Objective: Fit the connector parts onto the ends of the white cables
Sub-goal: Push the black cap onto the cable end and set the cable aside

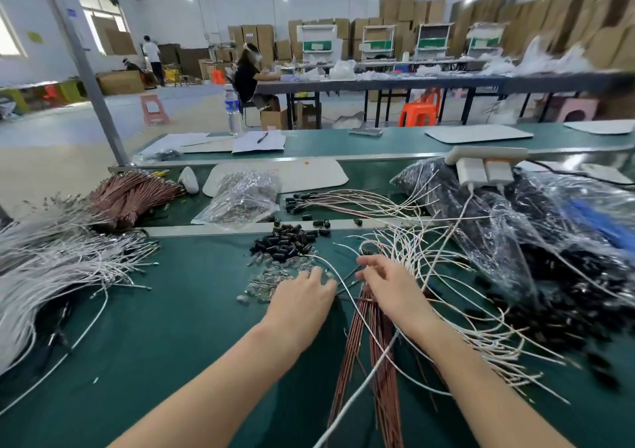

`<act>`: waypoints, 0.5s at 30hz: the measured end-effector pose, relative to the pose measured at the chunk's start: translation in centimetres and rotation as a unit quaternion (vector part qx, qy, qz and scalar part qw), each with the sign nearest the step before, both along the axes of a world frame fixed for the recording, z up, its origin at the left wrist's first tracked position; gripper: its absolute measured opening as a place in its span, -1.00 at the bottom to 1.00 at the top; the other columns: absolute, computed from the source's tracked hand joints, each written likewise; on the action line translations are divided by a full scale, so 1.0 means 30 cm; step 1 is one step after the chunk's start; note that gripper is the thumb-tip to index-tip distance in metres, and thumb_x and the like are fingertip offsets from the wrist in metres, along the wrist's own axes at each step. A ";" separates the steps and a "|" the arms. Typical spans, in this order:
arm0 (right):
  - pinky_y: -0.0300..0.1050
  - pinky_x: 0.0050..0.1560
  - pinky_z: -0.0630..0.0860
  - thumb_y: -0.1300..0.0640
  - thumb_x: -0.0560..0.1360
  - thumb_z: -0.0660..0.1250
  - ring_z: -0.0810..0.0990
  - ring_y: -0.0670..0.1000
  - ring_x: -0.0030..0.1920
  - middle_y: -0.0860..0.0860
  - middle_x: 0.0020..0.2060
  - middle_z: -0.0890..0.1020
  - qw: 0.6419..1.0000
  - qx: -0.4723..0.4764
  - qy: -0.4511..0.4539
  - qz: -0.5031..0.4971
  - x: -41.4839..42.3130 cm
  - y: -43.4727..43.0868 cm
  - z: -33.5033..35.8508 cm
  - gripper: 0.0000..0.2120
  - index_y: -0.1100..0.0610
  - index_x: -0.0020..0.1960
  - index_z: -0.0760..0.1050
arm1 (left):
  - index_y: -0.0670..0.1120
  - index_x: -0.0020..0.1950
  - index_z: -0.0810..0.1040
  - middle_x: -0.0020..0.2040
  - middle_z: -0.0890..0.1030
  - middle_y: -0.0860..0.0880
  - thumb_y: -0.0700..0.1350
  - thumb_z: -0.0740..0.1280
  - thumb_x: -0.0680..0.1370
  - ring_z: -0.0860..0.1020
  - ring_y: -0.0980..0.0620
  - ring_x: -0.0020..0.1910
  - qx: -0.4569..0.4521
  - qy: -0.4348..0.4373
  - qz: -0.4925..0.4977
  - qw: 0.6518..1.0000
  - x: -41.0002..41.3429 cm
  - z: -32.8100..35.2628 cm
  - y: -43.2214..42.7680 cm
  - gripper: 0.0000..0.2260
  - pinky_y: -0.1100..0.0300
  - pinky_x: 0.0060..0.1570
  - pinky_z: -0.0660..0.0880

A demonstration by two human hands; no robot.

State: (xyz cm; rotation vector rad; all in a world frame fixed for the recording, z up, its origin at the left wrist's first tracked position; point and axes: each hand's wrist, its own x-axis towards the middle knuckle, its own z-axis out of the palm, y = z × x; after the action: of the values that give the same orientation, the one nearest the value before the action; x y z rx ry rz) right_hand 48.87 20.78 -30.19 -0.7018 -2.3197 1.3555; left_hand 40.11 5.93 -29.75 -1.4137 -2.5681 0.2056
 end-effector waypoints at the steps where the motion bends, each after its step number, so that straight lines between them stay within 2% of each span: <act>1: -0.11 -0.17 0.58 0.11 0.67 0.18 0.62 -0.02 -0.29 -0.12 -0.08 0.67 1.000 0.025 -0.006 0.004 0.013 -0.010 -0.008 -0.75 -0.05 0.29 0.52 | -0.13 0.37 0.35 0.26 0.41 -0.15 -0.28 0.38 0.52 0.50 -0.15 0.20 0.000 0.008 -0.013 1.000 -0.003 0.001 0.003 -0.55 0.07 -0.20 0.38; 2: -0.13 -0.26 0.55 0.09 0.67 0.18 0.55 -0.05 -0.38 -0.10 -0.11 0.67 0.999 0.049 -0.012 0.006 0.023 -0.018 -0.016 -0.75 -0.08 0.28 0.52 | -0.15 0.35 0.36 0.27 0.42 -0.15 -0.29 0.34 0.54 0.50 -0.15 0.20 0.002 0.014 -0.025 1.000 -0.007 0.004 0.005 -0.60 0.07 -0.16 0.42; 4: -0.12 -0.28 0.51 0.05 0.67 0.18 0.48 -0.14 -0.42 -0.07 -0.17 0.67 0.996 0.090 -0.022 0.006 0.035 -0.031 -0.028 -0.76 -0.12 0.28 0.51 | -0.16 0.31 0.38 0.27 0.44 -0.15 -0.29 0.24 0.59 0.49 -0.14 0.22 -0.005 0.033 -0.048 0.998 -0.016 0.010 0.011 -0.71 0.03 -0.03 0.50; 5: -0.15 -0.26 0.50 0.05 0.67 0.17 0.49 -0.20 -0.38 -0.09 -0.16 0.67 0.994 0.105 -0.022 0.010 0.038 -0.037 -0.031 -0.75 -0.11 0.30 0.51 | -0.16 0.30 0.38 0.26 0.45 -0.14 -0.28 0.20 0.61 0.49 -0.13 0.22 -0.012 0.047 -0.064 0.997 -0.023 0.013 0.014 -0.74 0.03 0.01 0.51; 7: -0.24 -0.03 0.48 0.05 0.67 0.17 0.55 -0.26 -0.11 -0.10 0.05 0.65 0.991 0.131 -0.017 0.019 0.042 -0.050 -0.028 -0.71 -0.05 0.36 0.48 | -0.16 0.28 0.39 0.25 0.48 -0.13 -0.28 0.15 0.62 0.50 -0.11 0.21 -0.017 0.073 -0.104 0.992 -0.048 0.031 0.013 -0.77 0.04 0.02 0.53; 9: -0.18 0.21 0.46 0.05 0.67 0.17 0.53 -0.15 0.15 -0.08 0.24 0.57 0.990 0.143 -0.004 0.016 0.040 -0.055 -0.022 -0.67 -0.01 0.42 0.43 | -0.16 0.29 0.40 0.24 0.52 -0.11 -0.30 0.18 0.62 0.53 -0.06 0.17 -0.005 0.097 -0.147 0.984 -0.096 0.075 0.000 -0.75 0.10 0.02 0.58; 13: -0.21 0.22 0.41 0.05 0.67 0.18 0.50 -0.13 0.19 -0.10 0.24 0.52 0.986 0.165 0.027 -0.010 0.018 -0.070 -0.014 -0.63 -0.02 0.47 0.36 | -0.15 0.29 0.42 0.14 0.57 -0.05 -0.37 0.26 0.58 0.55 0.05 0.06 0.018 0.131 -0.181 0.975 -0.228 0.231 -0.060 -0.70 0.19 0.14 0.56; 15: -0.17 0.26 0.45 0.06 0.67 0.19 0.50 -0.12 0.20 -0.09 0.22 0.53 0.982 0.183 0.049 -0.020 -0.003 -0.084 -0.007 -0.64 -0.01 0.46 0.36 | -0.14 0.29 0.44 0.15 0.57 -0.03 -0.36 0.28 0.58 0.56 0.06 0.09 0.034 0.149 -0.160 0.975 -0.279 0.312 -0.112 -0.70 0.20 0.17 0.56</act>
State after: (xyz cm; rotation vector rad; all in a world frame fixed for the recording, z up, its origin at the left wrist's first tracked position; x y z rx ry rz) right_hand 48.79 18.24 -30.40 -0.5475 -2.3689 0.8859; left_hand 31.75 2.57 -20.40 -1.6076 -2.0584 0.2544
